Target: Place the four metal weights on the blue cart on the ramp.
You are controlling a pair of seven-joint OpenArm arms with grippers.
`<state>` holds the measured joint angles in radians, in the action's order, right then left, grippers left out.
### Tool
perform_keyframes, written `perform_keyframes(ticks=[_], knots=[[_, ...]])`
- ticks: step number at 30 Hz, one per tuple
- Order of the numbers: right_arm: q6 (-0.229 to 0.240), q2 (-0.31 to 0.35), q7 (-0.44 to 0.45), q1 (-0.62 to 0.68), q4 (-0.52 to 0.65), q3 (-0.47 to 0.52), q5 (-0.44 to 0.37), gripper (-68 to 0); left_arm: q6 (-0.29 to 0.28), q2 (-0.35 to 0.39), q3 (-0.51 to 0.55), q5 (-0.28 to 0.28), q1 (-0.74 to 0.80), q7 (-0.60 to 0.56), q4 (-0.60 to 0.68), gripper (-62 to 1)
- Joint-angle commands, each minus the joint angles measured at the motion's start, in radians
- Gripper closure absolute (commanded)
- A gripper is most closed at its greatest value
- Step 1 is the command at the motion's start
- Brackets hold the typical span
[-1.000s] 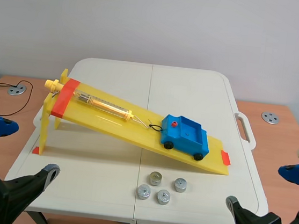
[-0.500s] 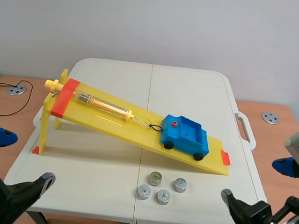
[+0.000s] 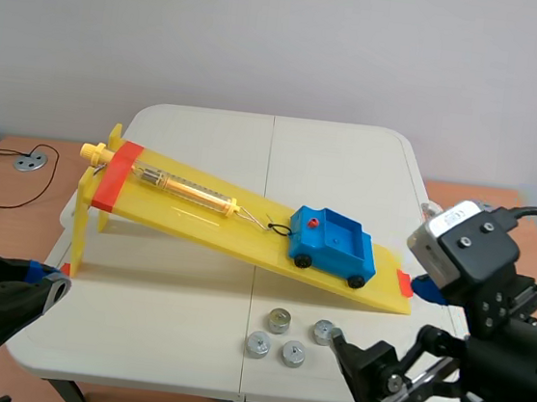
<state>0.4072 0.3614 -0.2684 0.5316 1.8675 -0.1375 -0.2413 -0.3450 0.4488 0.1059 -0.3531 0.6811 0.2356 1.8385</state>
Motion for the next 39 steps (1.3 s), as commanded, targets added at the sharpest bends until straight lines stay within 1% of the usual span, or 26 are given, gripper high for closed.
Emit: perform_keyframes(ticks=[1, 3, 8, 11, 13, 16, 19, 21, 27, 33, 39], knots=[[0.005, 0.004, 0.098, -0.056, 0.035, -0.01, 0.0, -55.8, -0.025, -0.02, 0.016, -0.069, -0.017, -0.1, 0.074, -4.0], [0.005, -0.009, 0.095, -0.072, 0.018, -0.04, 0.013, -52.0, -0.025, -0.025, 0.016, -0.069, -0.017, -0.091, 0.073, -3.7], [0.005, -0.055, 0.095, -0.127, -0.039, -0.108, 0.014, -43.7, -0.025, -0.046, 0.016, -0.069, -0.017, -0.057, 0.071, -3.7], [0.009, -0.085, 0.089, -0.166, -0.077, -0.143, 0.014, -42.3, -0.025, -0.054, 0.016, -0.07, -0.017, -0.055, 0.071, -3.8], [0.008, -0.107, 0.08, -0.189, -0.101, -0.161, 0.045, -42.0, -0.025, -0.055, 0.016, -0.07, -0.017, -0.055, 0.071, -3.8], [0.008, -0.142, 0.064, -0.225, -0.136, -0.186, 0.1, -34.5, -0.025, -0.055, 0.016, -0.07, -0.017, -0.055, 0.071, -3.8], [0.007, -0.171, 0.064, -0.259, -0.175, -0.212, 0.115, -34.2, -0.025, -0.055, 0.016, -0.07, -0.017, -0.055, 0.071, -3.8], [0.0, -0.189, 0.064, -0.279, -0.202, -0.229, 0.138, -34.2, -0.025, -0.055, 0.016, -0.07, -0.019, -0.055, 0.071, -3.8], [-0.054, -0.237, 0.066, -0.327, -0.288, -0.272, 0.195, -32.9, -0.025, -0.055, 0.016, -0.07, -0.02, -0.053, 0.071, -3.8], [-0.108, -0.257, 0.079, -0.36, -0.352, -0.308, 0.228, -32.9, -0.025, -0.055, 0.016, -0.07, -0.02, -0.053, 0.071, -3.8], [-0.113, -0.274, 0.103, -0.39, -0.409, -0.335, 0.242, -32.9, -0.025, -0.055, 0.016, -0.07, -0.02, -0.053, 0.071, -3.8]])
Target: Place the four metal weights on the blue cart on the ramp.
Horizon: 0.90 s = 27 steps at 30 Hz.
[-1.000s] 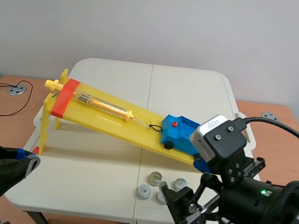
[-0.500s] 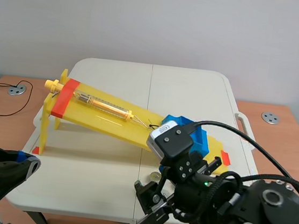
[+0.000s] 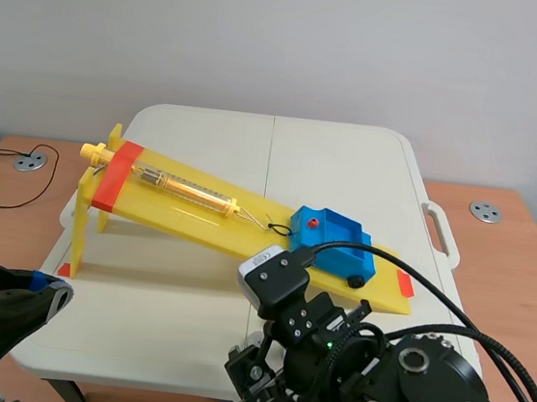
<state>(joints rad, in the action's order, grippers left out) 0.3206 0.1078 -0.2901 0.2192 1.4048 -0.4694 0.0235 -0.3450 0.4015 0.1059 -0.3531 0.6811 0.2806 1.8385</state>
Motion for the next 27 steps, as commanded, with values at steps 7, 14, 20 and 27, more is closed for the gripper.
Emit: perform_keyframes(ticks=[7, 14, 20, 27], knots=[[-0.03, -0.024, 0.159, -0.111, -0.013, -0.031, -0.022, -32.7, -0.025, -0.008, 0.016, -0.07, -0.02, -0.097, 0.071, -3.8], [-0.029, -0.061, 0.193, -0.139, -0.08, -0.038, 0.0, -32.5, -0.025, -0.008, 0.016, -0.07, -0.02, -0.097, 0.071, -3.8], [-0.029, -0.069, 0.2, -0.15, -0.113, -0.06, 0.0, -30.1, -0.025, -0.008, 0.016, -0.07, -0.02, -0.097, 0.071, -3.8], [-0.037, -0.069, 0.192, -0.15, -0.137, -0.06, 0.0, -18.4, -0.025, -0.008, 0.016, -0.07, -0.02, -0.097, 0.071, -3.8]])
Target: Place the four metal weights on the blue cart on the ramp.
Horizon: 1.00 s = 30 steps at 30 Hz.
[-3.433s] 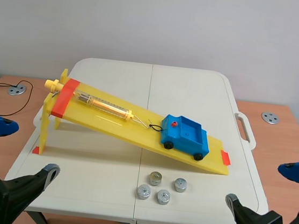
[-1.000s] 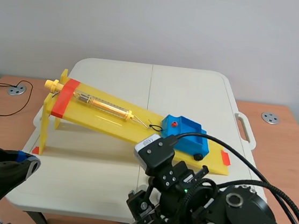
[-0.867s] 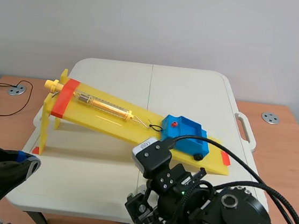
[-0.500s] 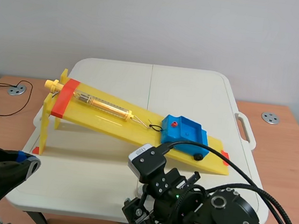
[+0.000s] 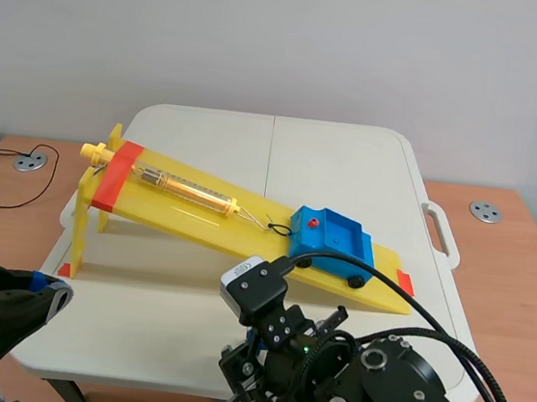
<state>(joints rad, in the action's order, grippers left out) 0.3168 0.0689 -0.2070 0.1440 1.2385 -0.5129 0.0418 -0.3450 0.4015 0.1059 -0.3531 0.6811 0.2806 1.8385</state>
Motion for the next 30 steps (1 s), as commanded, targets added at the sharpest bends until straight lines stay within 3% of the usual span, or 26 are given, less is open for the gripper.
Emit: perform_keyframes(ticks=[1, 6, 10, 20, 30], knots=[[-0.037, -0.03, 0.103, -0.075, 0.028, -0.017, -0.018, -16.7, -0.025, -0.008, 0.016, -0.07, -0.02, -0.097, 0.071, -3.8], [-0.045, -0.027, 0.082, -0.075, 0.027, -0.017, -0.018, -7.5, -0.025, -0.008, 0.016, -0.07, -0.02, -0.097, 0.071, -3.8], [-0.087, -0.027, 0.082, -0.075, 0.027, -0.016, -0.018, -0.5, -0.025, -0.008, 0.016, -0.07, -0.02, -0.097, 0.071, -3.8], [-0.093, -0.01, 0.08, -0.074, 0.069, -0.016, -0.049, -0.7, -0.025, -0.008, 0.016, -0.07, -0.02, -0.097, 0.071, -3.8], [-0.087, 0.051, 0.016, -0.006, 0.298, 0.082, -0.153, -0.6, -0.025, -0.008, 0.016, -0.07, -0.02, -0.097, 0.071, -3.8]])
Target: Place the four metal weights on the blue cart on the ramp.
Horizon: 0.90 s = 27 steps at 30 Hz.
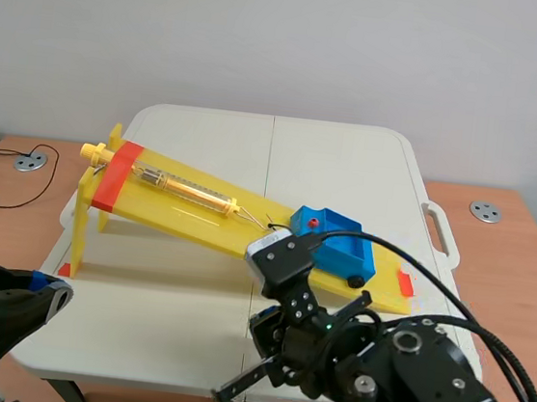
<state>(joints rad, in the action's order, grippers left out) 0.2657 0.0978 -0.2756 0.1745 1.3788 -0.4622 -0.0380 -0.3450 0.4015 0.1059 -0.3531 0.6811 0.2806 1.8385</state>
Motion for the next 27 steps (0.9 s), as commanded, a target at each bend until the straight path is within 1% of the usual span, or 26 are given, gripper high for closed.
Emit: perform_keyframes(ticks=[1, 4, 9, 13, 16, 19, 23, 27], knots=[[-0.033, 0.031, 0.075, -0.023, 0.184, 0.044, -0.086, -0.6, -0.025, -0.008, 0.016, -0.07, -0.02, -0.097, 0.071, -3.8], [-0.029, 0.055, 0.05, 0.02, 0.266, 0.085, -0.13, -0.6, -0.025, -0.008, 0.016, -0.07, -0.02, -0.097, 0.071, -3.8], [0.01, 0.088, 0.005, 0.097, 0.401, 0.172, -0.227, -0.6, -0.025, -0.008, 0.016, -0.07, -0.02, -0.097, 0.071, -3.8], [0.039, 0.096, -0.027, 0.145, 0.492, 0.268, -0.325, -0.6, -0.025, -0.008, 0.016, -0.07, -0.02, -0.097, 0.071, -3.8], [0.043, 0.096, -0.043, 0.164, 0.542, 0.348, -0.405, -0.6, -0.025, -0.008, 0.016, -0.07, -0.02, -0.097, 0.071, -3.8], [0.047, 0.092, -0.042, 0.155, 0.552, 0.422, -0.463, -0.6, -0.025, -0.008, 0.016, -0.07, -0.02, -0.097, 0.071, -3.8], [0.045, 0.057, -0.039, 0.111, 0.541, 0.492, -0.468, -0.6, -0.025, -0.008, 0.016, -0.07, -0.02, -0.097, 0.071, -3.8], [0.045, 0.006, -0.032, 0.04, 0.482, 0.509, -0.468, -0.6, -0.025, -0.008, 0.016, -0.07, -0.02, -0.097, 0.071, -3.8]])
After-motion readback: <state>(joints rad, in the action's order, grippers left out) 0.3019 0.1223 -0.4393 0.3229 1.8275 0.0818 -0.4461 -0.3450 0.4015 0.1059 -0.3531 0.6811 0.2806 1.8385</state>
